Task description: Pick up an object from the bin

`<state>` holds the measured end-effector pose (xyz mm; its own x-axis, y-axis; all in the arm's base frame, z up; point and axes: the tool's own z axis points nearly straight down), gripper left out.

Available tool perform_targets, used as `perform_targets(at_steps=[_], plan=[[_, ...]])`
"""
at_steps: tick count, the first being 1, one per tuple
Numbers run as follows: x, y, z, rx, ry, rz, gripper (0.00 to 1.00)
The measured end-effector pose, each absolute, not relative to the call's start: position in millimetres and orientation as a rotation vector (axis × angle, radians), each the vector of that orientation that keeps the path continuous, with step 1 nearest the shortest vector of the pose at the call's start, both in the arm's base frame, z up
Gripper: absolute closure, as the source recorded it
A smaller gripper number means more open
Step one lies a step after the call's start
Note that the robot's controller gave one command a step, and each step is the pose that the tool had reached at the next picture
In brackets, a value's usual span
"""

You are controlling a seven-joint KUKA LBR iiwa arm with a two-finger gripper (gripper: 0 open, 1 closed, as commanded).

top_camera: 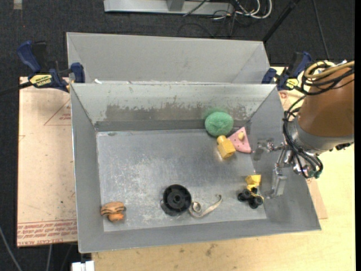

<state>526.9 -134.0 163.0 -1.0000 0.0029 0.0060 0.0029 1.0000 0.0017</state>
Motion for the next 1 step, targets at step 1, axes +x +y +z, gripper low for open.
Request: perform_targets(at_steps=[1], plan=[[528.8, -133.4, 167.3, 0.0, -3.143, -0.001, 0.0]])
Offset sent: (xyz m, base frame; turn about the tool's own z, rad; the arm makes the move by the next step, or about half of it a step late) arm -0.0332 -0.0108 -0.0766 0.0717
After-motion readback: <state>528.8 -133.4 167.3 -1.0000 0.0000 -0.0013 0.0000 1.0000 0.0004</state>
